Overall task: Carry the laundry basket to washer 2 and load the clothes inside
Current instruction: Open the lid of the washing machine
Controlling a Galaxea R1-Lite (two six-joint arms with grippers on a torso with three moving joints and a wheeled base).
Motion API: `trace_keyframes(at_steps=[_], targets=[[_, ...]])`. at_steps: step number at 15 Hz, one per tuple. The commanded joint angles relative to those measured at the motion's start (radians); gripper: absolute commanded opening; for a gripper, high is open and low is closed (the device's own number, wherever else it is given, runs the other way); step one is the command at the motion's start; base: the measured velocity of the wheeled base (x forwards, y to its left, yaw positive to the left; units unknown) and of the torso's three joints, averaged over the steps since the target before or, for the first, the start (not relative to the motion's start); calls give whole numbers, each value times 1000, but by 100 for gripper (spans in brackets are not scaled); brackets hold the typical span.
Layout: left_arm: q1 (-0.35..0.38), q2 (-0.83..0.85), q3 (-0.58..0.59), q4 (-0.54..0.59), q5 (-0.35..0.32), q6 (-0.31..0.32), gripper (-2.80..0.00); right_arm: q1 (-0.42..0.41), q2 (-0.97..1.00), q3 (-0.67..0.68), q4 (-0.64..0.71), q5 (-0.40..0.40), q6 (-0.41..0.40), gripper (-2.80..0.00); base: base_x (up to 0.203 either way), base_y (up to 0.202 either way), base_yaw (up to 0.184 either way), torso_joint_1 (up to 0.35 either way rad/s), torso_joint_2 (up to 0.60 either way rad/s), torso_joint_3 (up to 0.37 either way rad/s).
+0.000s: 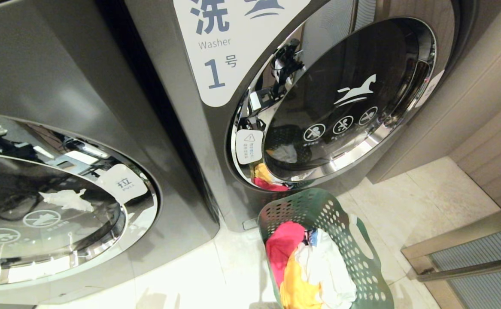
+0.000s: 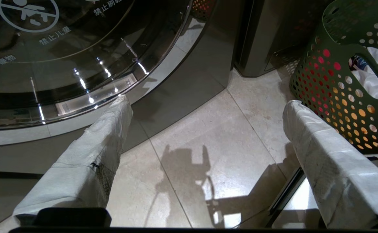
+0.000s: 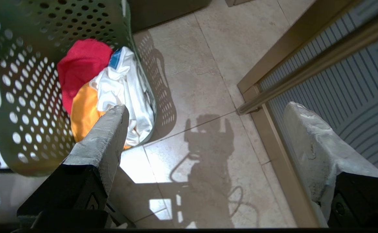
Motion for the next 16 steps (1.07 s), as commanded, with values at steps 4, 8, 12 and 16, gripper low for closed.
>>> trace_keyframes(at_steps=[4,8,12,16], targets=[[0,-4,31,-87,0,3,-280,0,5,34,-1,-2,12,-280,0,0,0,0,0,0],[0,-4,36,-88,2,-8,-280,0,5,34,-1,-4,10,-280,0,0,0,0,0,0],[0,-4,39,-96,6,-29,-280,0,5,34,-3,-1,8,-280,0,0,0,0,0,0],[0,-4,39,-96,19,-38,-280,0,5,34,-3,-2,9,-280,0,0,0,0,0,0]])
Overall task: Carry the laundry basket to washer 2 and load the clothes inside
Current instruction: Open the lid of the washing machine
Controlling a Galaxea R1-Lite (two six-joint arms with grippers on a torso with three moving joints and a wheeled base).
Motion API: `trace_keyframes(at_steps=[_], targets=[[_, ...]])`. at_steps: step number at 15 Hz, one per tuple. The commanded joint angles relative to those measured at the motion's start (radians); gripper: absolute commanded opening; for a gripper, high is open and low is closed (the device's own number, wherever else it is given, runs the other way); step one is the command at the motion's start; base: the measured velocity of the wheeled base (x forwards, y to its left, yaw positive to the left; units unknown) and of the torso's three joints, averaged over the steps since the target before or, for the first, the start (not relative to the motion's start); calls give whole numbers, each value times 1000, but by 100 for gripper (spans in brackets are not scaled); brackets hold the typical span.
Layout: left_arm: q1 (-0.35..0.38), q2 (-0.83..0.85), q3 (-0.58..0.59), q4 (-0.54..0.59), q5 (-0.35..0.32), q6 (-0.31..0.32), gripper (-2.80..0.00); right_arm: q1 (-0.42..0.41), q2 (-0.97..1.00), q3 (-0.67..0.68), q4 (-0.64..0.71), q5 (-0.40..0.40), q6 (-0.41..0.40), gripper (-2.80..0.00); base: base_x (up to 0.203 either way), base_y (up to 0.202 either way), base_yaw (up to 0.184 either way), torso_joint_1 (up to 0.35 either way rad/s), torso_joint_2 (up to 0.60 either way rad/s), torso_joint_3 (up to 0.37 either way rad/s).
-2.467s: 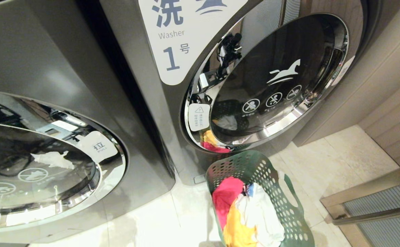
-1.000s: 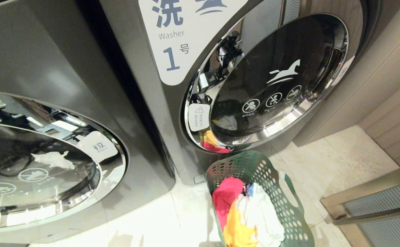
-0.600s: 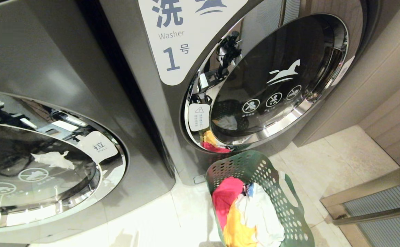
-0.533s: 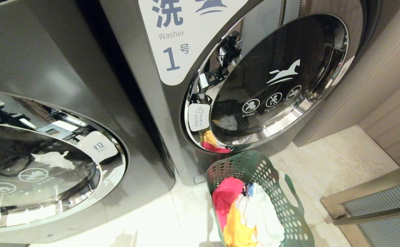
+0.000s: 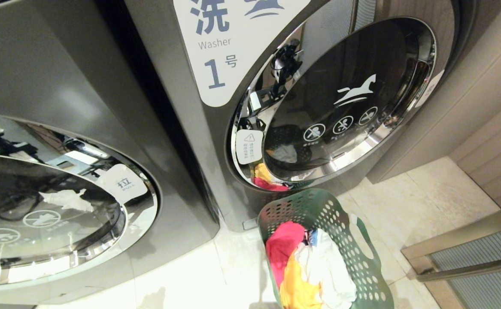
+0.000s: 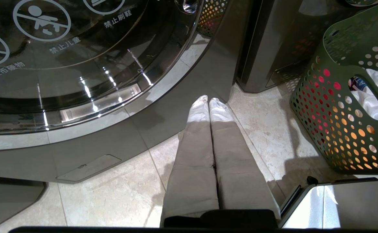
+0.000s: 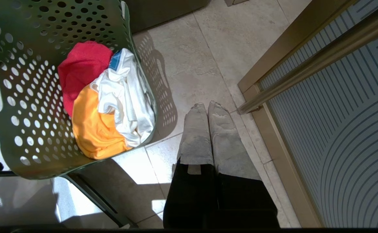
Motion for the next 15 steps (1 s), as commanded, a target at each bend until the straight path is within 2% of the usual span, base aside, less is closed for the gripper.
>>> trace_keyframes(at_steps=[1,5,15], targets=[[0,2,0,1,-1,0,-280,0,4,34,-1,-1,4,-280,0,0,0,0,0,0],[0,2,1,-1,0,-1,-280,0,4,34,-2,-1,1,-280,2,-1,23,2,1,1],[0,2,0,1,0,-1,-280,0,4,34,-2,1,7,-280,3,-9,168,3,2,1]])
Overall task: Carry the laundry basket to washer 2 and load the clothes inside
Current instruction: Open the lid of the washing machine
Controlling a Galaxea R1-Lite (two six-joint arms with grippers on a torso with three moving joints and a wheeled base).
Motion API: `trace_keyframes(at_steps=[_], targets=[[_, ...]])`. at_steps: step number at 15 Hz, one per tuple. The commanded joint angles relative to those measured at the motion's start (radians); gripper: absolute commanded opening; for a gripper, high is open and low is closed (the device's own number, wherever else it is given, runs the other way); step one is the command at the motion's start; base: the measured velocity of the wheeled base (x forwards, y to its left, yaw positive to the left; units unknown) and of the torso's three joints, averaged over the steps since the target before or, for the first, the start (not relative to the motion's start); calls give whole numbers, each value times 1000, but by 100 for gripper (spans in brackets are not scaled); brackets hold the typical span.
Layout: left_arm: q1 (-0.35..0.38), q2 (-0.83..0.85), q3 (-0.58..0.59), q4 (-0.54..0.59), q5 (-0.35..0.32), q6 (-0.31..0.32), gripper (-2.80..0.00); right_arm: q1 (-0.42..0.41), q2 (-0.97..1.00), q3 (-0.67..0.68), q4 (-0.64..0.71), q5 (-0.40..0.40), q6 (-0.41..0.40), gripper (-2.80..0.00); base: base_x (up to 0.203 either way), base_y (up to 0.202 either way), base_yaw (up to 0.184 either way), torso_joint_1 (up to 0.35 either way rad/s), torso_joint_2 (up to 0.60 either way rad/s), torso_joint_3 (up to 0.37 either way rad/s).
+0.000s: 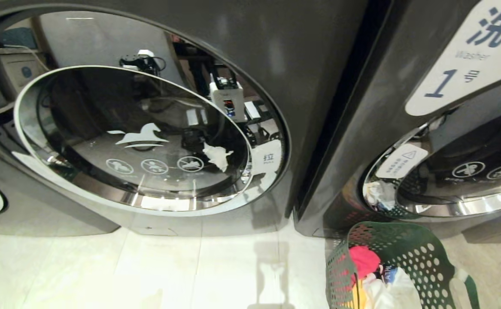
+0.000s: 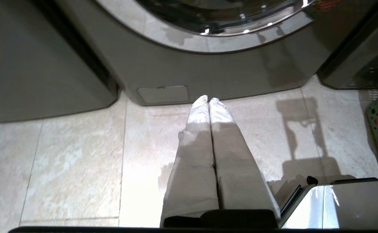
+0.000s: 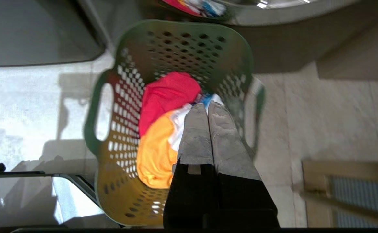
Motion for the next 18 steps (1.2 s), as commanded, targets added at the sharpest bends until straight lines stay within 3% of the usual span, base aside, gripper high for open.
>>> trace_keyframes(at_steps=[1,8,18], targets=[[0,2,0,0,0,1,-280,0,2,34,-1,1,0,-280,4,-4,108,-1,-1,6],[0,2,-2,0,0,-7,-280,0,1,34,-1,1,2,-280,0,0,9,0,1,21],[0,2,-2,2,1,-7,-280,0,2,34,-3,1,2,-280,0,0,0,3,3,193]])
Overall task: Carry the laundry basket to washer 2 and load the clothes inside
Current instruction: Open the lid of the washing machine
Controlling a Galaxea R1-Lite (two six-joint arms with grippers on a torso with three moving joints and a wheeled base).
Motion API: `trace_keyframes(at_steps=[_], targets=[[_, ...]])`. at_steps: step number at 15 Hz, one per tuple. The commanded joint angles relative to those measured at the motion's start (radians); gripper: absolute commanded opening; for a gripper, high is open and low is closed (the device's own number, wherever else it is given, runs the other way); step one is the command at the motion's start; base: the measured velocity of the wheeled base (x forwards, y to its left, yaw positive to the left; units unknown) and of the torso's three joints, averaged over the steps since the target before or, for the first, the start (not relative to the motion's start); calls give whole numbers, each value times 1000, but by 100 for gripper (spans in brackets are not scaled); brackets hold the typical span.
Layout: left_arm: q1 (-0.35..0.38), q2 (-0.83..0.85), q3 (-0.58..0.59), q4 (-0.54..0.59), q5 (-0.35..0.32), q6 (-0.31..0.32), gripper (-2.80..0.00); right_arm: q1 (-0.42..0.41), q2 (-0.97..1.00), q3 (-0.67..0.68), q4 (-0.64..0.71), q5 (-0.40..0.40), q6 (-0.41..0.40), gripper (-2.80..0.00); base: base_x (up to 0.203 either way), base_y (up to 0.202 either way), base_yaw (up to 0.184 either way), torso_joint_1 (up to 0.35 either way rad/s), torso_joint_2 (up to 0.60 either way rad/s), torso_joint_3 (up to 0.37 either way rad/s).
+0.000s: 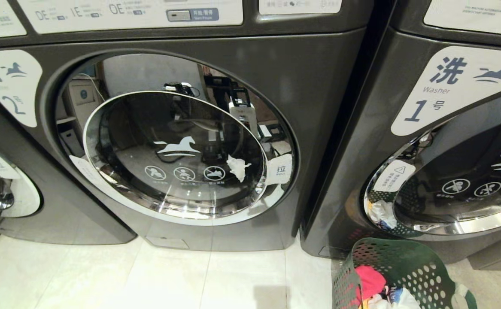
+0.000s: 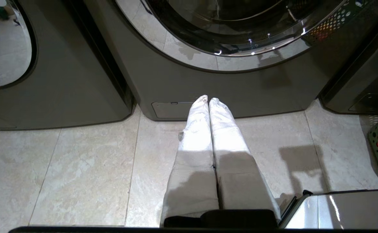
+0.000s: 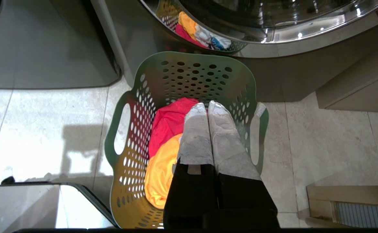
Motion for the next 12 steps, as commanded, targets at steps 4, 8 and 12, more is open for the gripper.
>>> trace_keyframes(at_steps=[4,8,12], targets=[[0,2,0,1,0,1,-280,0,2,34,-1,0,-1,-280,0,0,0,4,-2,201],[0,2,0,1,0,1,-280,0,2,34,-1,0,-1,-280,0,0,0,2,1,202],[0,2,0,1,0,-1,-280,0,2,34,-1,0,1,-280,0,0,0,4,-1,201]])
